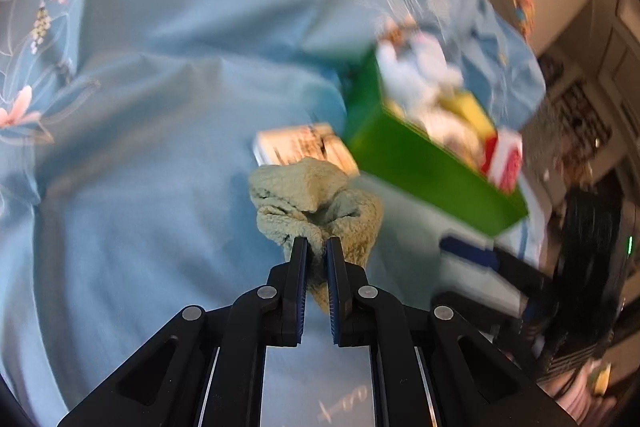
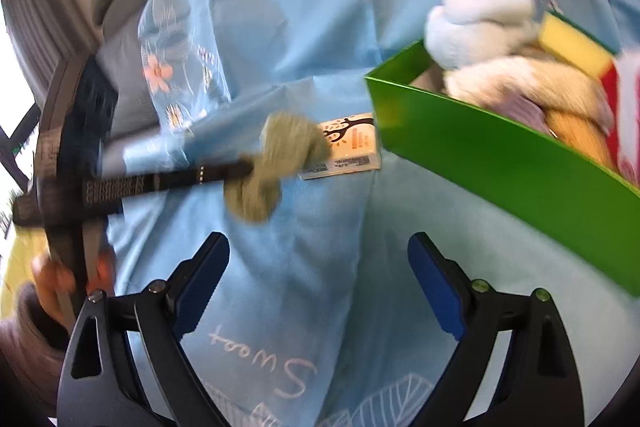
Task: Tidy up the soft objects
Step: 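Grasp the green knotted cloth with the left gripper and lift it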
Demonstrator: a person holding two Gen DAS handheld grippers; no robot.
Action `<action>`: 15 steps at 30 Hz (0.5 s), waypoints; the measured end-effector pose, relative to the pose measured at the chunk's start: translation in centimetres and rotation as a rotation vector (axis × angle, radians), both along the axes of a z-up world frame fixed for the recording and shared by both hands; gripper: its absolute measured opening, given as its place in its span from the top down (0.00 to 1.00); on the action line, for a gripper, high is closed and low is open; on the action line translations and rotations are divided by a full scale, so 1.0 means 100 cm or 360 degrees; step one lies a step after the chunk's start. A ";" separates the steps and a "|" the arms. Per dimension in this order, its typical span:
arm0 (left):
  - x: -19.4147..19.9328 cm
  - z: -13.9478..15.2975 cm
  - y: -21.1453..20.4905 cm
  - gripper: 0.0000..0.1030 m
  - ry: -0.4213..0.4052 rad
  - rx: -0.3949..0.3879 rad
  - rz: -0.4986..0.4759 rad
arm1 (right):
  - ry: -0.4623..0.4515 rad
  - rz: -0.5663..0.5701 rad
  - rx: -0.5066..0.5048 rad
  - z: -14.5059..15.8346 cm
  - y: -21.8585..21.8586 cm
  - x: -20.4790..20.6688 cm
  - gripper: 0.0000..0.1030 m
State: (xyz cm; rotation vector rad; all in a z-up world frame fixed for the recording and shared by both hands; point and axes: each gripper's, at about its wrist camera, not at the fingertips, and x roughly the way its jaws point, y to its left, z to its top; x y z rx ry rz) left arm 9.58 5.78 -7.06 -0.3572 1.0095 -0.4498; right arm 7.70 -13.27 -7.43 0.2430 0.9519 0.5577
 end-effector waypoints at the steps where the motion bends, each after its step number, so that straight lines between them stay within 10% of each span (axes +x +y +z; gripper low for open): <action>1: -0.004 -0.001 -0.001 0.92 0.0014 -0.0015 -0.0018 | 0.0016 -0.0016 0.0009 0.000 -0.002 0.000 0.11; 9: -0.048 -0.003 -0.040 0.92 0.0054 0.0060 -0.0251 | 0.0192 0.0022 0.0033 -0.016 0.004 -0.004 0.15; 15: -0.052 -0.008 -0.044 0.92 0.0068 0.0105 -0.0237 | 0.0242 0.0056 -0.0010 -0.026 0.011 -0.007 0.64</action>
